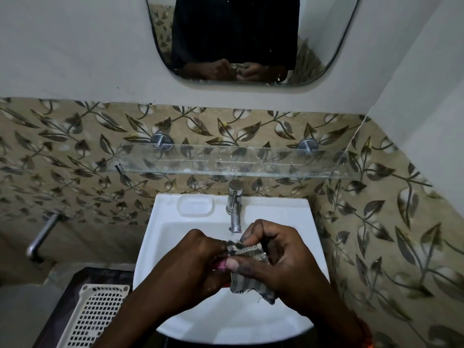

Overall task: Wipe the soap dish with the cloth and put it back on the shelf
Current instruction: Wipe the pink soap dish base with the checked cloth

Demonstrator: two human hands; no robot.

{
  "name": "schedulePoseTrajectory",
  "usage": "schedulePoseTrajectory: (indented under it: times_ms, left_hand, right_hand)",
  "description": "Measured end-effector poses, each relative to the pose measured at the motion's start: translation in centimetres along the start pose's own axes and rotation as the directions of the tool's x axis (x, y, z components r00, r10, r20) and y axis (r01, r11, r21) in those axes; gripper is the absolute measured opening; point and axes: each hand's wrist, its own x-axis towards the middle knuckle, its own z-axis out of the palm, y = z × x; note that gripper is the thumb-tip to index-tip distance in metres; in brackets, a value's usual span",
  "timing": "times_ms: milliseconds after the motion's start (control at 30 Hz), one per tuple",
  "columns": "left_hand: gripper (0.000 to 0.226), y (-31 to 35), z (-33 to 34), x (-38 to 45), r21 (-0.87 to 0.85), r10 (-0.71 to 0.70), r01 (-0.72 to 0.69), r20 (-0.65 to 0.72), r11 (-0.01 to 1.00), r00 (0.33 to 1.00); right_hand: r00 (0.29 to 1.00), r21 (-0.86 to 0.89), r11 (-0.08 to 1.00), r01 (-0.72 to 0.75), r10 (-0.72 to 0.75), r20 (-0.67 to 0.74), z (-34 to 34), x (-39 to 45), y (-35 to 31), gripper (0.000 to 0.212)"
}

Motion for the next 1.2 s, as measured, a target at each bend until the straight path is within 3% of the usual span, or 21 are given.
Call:
schedulePoseTrajectory:
  times_ms: [100, 233, 433, 533, 633, 733, 867, 933, 1033, 1133, 1200]
  left_hand:
    - [0.042, 0.4, -0.2, -0.3, -0.032, -0.021, 0.020, -0.031, 0.999, 0.999]
    - [0.027, 1.1, -1.6, -0.9, -0.121, -0.021, 0.022, 0.007, 0.992, 1.000]
    - [0.017, 1.1, -1.0, -0.2, 0.162, -0.052, 0.037, 0.089, 0.986, 0.995]
    - [0.020, 1.2, -0.5, -0.4, 0.135, -0.054, 0.048, 0.046, 0.990, 0.997]
    - [0.034, 1.5, -0.6, -0.4, 0.045, 0.006, -0.003, -0.071, 0.999, 0.997]
    - [0.021, 1.9, -0.9, -0.5, -0.108, -0.002, -0.011, -0.120, 0.994, 0.993]
    - [0.016, 2.1, -1.8, -0.8, -0.329, -0.094, -0.010, -0.298, 0.944, 0.950]
    - [0.007, 3.1, -1.9, -0.5, -0.467, -0.167, -0.055, -0.420, 0.882, 0.892]
    - [0.014, 5.0, -0.9, 0.5, -0.492, -0.101, -0.149, -0.445, 0.857, 0.890]
    - [0.011, 4.7, -0.3, 1.0, -0.592, -0.255, -0.106, -0.494, 0.799, 0.831]
    - [0.009, 3.7, -0.1, 1.2, -0.664, -0.368, -0.025, -0.445, 0.748, 0.816]
  right_hand:
    - [1.000, 0.027, 0.999, -0.024, 0.024, 0.010, -0.5, -0.4, 0.1, 0.045]
    - [0.998, 0.117, 0.993, -0.017, 0.010, 0.062, -1.3, -0.9, 0.5, 0.024]
    - [0.998, -0.011, 0.999, 0.041, -0.040, 0.054, -0.6, -0.5, 0.6, 0.038]
    - [0.997, -0.012, 0.997, 0.074, -0.074, 0.005, 0.5, -0.5, 0.5, 0.037]
    - [0.995, 0.102, 0.990, 0.097, -0.095, -0.021, 0.4, -0.5, 0.6, 0.030]
    - [0.997, 0.222, 0.972, 0.081, -0.078, -0.019, 0.2, -0.6, 1.2, 0.024]
    - [0.998, 0.453, 0.890, 0.045, -0.059, 0.018, -0.8, -1.2, 2.3, 0.038]
    - [0.999, 0.435, 0.900, -0.030, 0.042, -0.018, -0.6, -1.3, 3.9, 0.050]
    - [0.986, 0.460, 0.879, -0.125, 0.161, -0.041, 1.0, -1.7, 6.0, 0.066]
    - [0.960, 0.562, 0.827, 0.014, 0.146, -0.239, -0.2, -1.2, 3.6, 0.055]
    - [0.950, 0.480, 0.872, 0.100, 0.059, -0.306, -1.3, -1.2, 0.8, 0.050]
